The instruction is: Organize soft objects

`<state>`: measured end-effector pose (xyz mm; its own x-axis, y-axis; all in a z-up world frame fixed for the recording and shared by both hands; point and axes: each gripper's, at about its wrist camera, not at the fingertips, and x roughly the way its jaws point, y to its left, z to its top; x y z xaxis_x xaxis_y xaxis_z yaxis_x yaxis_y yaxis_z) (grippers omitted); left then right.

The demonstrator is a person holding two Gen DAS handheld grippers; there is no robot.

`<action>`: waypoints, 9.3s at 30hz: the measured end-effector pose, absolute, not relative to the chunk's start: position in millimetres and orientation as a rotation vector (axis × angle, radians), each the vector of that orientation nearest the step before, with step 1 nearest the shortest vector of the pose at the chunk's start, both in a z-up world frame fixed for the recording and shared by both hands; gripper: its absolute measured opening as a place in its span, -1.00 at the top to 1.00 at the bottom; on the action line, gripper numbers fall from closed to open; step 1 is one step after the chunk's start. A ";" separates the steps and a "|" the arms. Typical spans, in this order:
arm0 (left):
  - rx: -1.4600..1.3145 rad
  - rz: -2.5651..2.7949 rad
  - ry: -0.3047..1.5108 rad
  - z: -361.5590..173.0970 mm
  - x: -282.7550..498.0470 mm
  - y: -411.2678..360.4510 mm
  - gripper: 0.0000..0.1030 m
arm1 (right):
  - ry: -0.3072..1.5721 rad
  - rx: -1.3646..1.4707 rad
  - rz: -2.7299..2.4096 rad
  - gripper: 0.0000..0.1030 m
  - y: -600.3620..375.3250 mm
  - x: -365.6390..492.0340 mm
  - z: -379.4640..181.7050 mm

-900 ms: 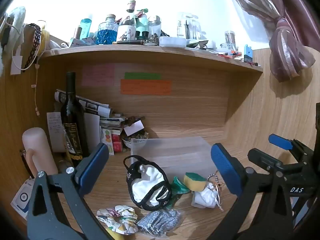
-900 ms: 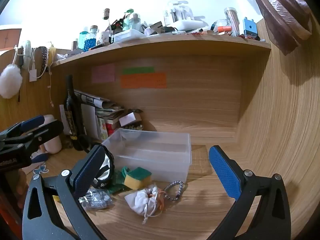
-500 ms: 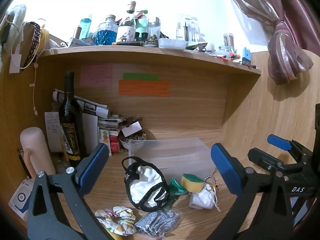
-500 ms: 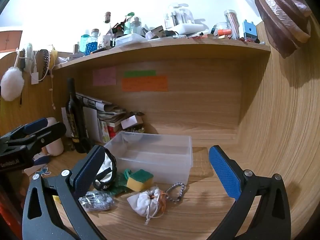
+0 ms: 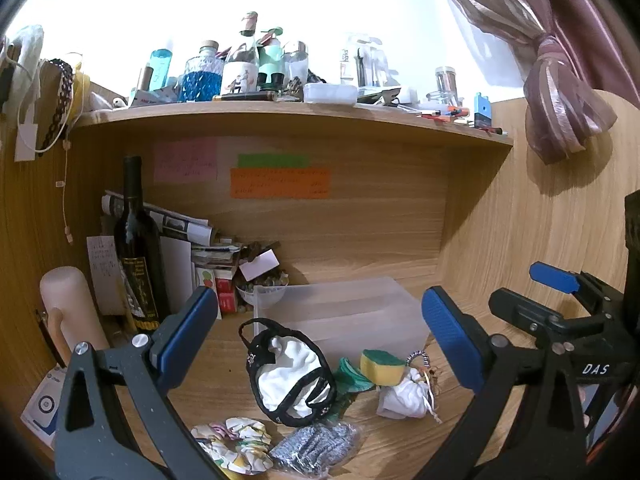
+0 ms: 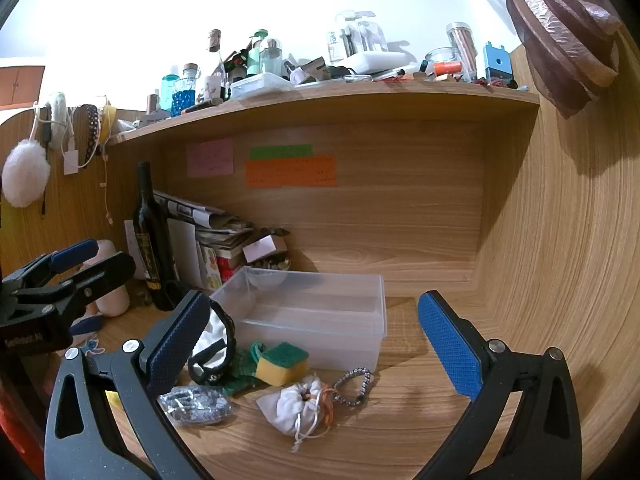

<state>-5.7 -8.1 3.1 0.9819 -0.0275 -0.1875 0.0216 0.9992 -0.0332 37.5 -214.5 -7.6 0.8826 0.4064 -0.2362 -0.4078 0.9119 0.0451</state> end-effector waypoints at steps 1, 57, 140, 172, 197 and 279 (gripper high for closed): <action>-0.031 -0.025 0.187 3.3 -6.2 -8.1 -1.00 | 0.244 -0.006 0.424 -1.00 -214.5 37.3 -8.1; -0.017 -0.026 0.179 3.9 -9.3 -14.3 -1.00 | 0.227 0.023 0.452 -1.00 -216.8 29.2 -5.3; -0.176 -0.031 0.401 0.0 72.8 37.6 0.13 | 0.479 -0.028 0.535 0.52 -198.5 89.0 -22.7; -0.114 -0.114 0.885 -63.1 250.0 21.9 0.13 | 0.734 -0.191 0.578 0.50 -119.9 207.5 -69.3; -0.043 -0.041 0.594 3.9 170.4 34.5 -0.95 | 0.547 -0.160 0.492 -0.45 -139.9 154.3 -23.2; -0.134 -0.024 0.583 -17.3 194.8 31.8 0.44 | 0.453 -0.003 0.498 0.43 -139.0 159.0 -8.3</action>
<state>194.8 31.8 -17.3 0.8351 -0.0608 -0.5468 -0.0151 0.9910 -0.1332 159.0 -139.0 -8.3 0.7819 0.4605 -0.4203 -0.4619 0.8806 0.1055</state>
